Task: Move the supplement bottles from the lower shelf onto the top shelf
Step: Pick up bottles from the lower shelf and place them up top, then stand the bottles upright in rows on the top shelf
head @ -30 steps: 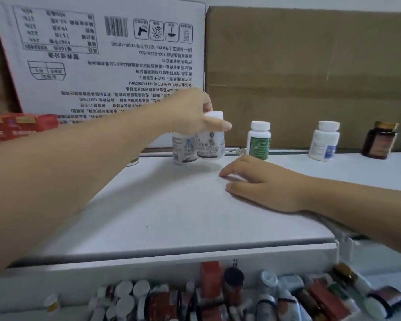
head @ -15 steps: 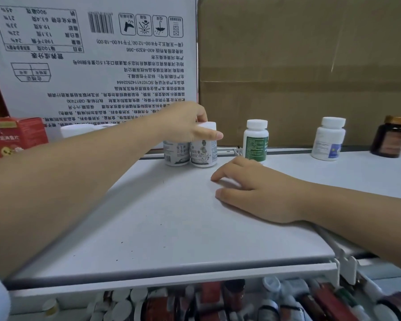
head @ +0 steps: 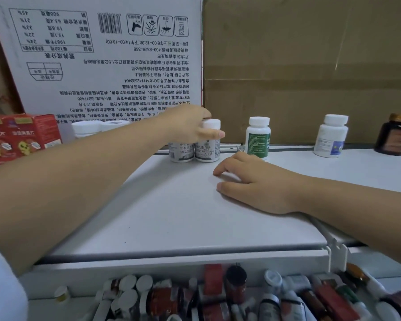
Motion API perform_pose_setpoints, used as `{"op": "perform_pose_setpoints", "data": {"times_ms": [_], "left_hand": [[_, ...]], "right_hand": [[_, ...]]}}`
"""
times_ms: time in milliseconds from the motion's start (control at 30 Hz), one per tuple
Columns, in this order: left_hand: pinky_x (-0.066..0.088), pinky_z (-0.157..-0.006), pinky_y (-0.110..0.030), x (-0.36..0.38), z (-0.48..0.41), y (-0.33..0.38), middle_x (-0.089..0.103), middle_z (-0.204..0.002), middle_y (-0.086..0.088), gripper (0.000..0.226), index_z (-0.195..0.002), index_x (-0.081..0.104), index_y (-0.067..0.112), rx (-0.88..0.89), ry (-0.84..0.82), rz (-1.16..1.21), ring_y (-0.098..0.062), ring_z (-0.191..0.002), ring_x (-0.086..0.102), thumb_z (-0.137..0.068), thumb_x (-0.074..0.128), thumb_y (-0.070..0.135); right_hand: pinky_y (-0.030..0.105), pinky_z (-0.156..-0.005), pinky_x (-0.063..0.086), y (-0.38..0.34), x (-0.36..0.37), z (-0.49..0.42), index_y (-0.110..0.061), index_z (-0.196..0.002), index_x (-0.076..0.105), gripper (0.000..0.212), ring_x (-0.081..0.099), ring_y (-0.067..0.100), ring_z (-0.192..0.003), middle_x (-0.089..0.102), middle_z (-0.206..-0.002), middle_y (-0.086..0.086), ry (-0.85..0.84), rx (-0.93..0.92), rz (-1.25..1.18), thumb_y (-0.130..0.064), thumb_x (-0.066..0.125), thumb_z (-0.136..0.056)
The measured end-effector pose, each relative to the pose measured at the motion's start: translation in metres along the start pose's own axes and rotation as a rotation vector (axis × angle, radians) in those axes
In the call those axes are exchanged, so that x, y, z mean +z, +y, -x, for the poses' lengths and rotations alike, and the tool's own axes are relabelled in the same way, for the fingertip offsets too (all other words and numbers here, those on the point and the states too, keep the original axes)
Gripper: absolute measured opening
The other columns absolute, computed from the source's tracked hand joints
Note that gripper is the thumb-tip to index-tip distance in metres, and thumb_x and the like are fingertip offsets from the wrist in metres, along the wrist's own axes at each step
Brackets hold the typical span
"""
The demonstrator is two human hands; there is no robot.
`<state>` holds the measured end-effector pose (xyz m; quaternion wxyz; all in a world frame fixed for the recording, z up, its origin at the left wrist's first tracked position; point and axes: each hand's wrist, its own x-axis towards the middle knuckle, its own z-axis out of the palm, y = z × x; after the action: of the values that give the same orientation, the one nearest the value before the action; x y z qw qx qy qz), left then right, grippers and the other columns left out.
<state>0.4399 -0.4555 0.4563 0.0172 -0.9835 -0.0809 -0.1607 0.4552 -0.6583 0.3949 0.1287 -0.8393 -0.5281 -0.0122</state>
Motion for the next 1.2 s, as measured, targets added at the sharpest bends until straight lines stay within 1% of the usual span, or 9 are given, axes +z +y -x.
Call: {"op": "perform_pose_setpoints", "data": {"times_ms": [100, 200, 267, 367, 500, 667, 833, 1000, 1200], "left_hand": [[0.04, -0.107, -0.045, -0.011, 0.014, -0.004, 0.048, -0.149, -0.006, 0.08, -0.146, 0.041, 0.017, -0.043, 0.034, -0.071, -0.028, -0.134, 0.046, -0.088, 0.05, 0.07], [0.036, -0.112, -0.045, -0.027, 0.046, -0.014, 0.041, -0.155, -0.003, 0.068, -0.149, 0.038, 0.02, -0.016, 0.084, -0.103, -0.026, -0.14, 0.04, -0.093, 0.053, 0.056], [0.038, -0.111, -0.041, -0.037, 0.076, -0.024, 0.042, -0.154, -0.002, 0.061, -0.148, 0.04, 0.021, -0.014, 0.083, -0.093, -0.025, -0.138, 0.042, -0.095, 0.054, 0.047], [0.043, -0.097, -0.035, -0.049, 0.128, -0.043, 0.055, -0.138, -0.001, 0.046, -0.138, 0.05, 0.025, -0.063, 0.0, -0.078, -0.023, -0.116, 0.054, -0.096, 0.054, 0.043], [0.045, -0.086, -0.031, -0.061, 0.204, -0.072, 0.065, -0.115, 0.005, 0.028, -0.117, 0.064, 0.027, -0.112, -0.083, -0.102, -0.018, -0.099, 0.058, -0.097, 0.052, 0.042], [0.047, -0.09, -0.034, -0.077, 0.303, -0.101, 0.064, -0.117, 0.005, 0.032, -0.12, 0.065, 0.026, -0.129, -0.043, -0.054, -0.02, -0.107, 0.06, -0.096, 0.053, 0.043], [0.046, -0.098, -0.047, -0.078, 0.402, -0.121, 0.065, -0.121, 0.002, 0.041, -0.119, 0.064, 0.028, -0.121, 0.004, -0.084, -0.023, -0.113, 0.059, -0.091, 0.051, 0.055], [0.049, -0.093, -0.043, -0.039, 0.48, -0.14, 0.064, -0.125, -0.001, 0.039, -0.125, 0.062, 0.024, -0.154, -0.056, -0.11, -0.025, -0.113, 0.059, -0.094, 0.053, 0.046], [0.047, -0.093, -0.038, 0.051, 0.54, -0.162, 0.063, -0.127, -0.005, 0.039, -0.128, 0.062, 0.023, -0.341, -0.135, -0.019, -0.028, -0.117, 0.058, -0.096, 0.053, 0.042]], "right_hand": [[0.037, -0.108, 0.034, -0.004, -0.003, 0.001, -0.033, -0.129, 0.049, 0.039, 0.041, 0.015, -0.123, 0.046, -0.129, -0.004, 0.007, 0.004, 0.029, -0.05, 0.043, -0.094], [0.034, -0.105, 0.036, -0.013, -0.01, 0.004, -0.033, -0.132, 0.048, 0.04, 0.047, 0.015, -0.121, 0.049, -0.131, -0.005, -0.031, 0.022, 0.153, -0.05, 0.04, -0.097], [0.034, -0.103, 0.039, -0.024, -0.016, 0.006, -0.031, -0.132, 0.05, 0.04, 0.05, 0.018, -0.12, 0.052, -0.132, -0.004, -0.037, 0.045, 0.234, -0.049, 0.041, -0.097], [0.032, -0.096, 0.043, -0.046, -0.024, 0.013, -0.028, -0.129, 0.055, 0.037, 0.053, 0.019, -0.116, 0.055, -0.13, -0.002, 0.025, 0.047, 0.318, -0.044, 0.048, -0.096], [0.035, -0.089, 0.049, -0.09, -0.027, 0.031, -0.027, -0.114, 0.064, 0.024, 0.058, 0.02, -0.104, 0.064, -0.113, -0.004, 0.148, 0.042, 0.292, -0.032, 0.053, -0.092], [0.035, -0.078, 0.051, -0.15, -0.018, 0.072, -0.03, -0.099, 0.066, 0.017, 0.058, 0.015, -0.084, 0.066, -0.093, -0.009, 0.231, 0.032, 0.275, -0.031, 0.054, -0.089], [0.033, -0.068, 0.046, -0.206, 0.015, 0.116, -0.025, -0.098, 0.069, 0.018, 0.058, 0.017, -0.077, 0.063, -0.083, -0.008, 0.246, 0.004, 0.302, -0.032, 0.056, -0.089], [0.039, -0.076, 0.052, -0.243, 0.076, 0.153, -0.027, -0.107, 0.066, 0.025, 0.058, 0.018, -0.084, 0.062, -0.096, -0.005, 0.166, 0.023, 0.252, -0.04, 0.053, -0.09], [0.034, -0.074, 0.049, -0.252, 0.183, 0.16, -0.025, -0.112, 0.066, 0.025, 0.055, 0.018, -0.088, 0.06, -0.105, 0.001, 0.096, 0.14, 0.103, -0.035, 0.054, -0.093]]}}
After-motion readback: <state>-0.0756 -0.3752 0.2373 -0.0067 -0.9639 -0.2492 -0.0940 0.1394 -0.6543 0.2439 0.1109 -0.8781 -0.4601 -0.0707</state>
